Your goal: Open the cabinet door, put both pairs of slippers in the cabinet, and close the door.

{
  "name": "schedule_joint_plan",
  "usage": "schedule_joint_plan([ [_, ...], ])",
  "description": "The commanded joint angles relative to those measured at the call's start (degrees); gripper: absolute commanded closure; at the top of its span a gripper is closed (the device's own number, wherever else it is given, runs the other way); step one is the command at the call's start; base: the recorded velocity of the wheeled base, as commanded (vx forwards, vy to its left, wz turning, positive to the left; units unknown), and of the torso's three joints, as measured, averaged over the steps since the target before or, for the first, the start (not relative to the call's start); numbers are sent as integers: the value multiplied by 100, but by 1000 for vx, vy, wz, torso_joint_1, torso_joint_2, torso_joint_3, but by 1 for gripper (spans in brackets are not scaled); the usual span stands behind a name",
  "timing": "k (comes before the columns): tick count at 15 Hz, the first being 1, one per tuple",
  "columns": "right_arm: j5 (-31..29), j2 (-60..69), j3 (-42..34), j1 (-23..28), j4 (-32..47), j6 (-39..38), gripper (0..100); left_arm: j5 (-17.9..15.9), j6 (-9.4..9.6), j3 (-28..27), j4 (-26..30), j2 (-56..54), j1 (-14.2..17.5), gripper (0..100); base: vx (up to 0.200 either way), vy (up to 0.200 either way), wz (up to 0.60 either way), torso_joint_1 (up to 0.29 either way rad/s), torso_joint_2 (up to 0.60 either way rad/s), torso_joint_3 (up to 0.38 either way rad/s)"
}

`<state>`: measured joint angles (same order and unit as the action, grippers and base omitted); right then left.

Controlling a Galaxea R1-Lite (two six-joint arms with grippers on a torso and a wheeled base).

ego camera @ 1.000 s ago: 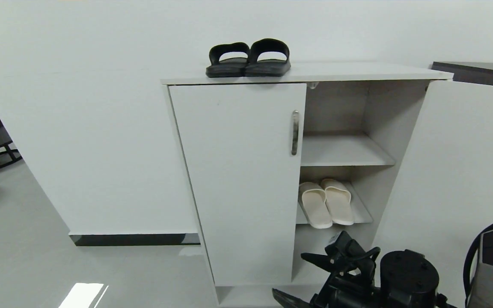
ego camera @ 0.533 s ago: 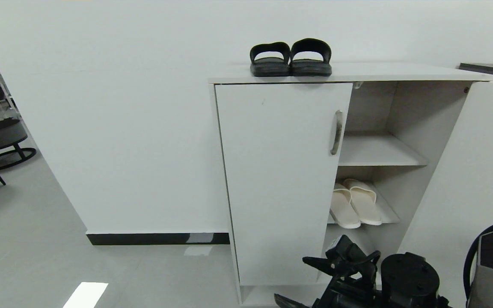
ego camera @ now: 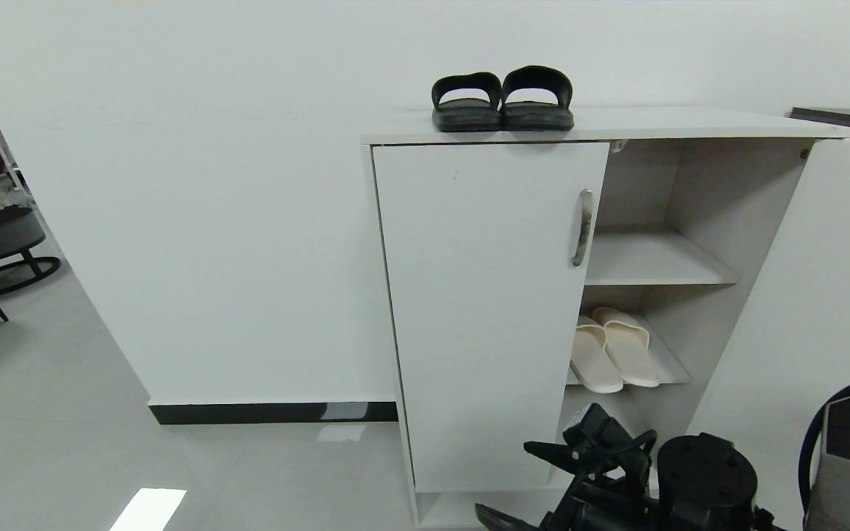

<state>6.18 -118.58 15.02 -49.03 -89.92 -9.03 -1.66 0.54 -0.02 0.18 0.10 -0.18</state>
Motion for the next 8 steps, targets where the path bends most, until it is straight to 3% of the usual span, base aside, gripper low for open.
schedule_joint_plan([
  [1,6,-16,1,-1,-8,-2,0,-1,-1,-6,-1,-1,1,100,0,0,0,0,0,0],
  [8,-3,-16,-8,34,-8,-37,0,-1,-1,2,-1,-1,1,100,0,0,0,0,0,0],
])
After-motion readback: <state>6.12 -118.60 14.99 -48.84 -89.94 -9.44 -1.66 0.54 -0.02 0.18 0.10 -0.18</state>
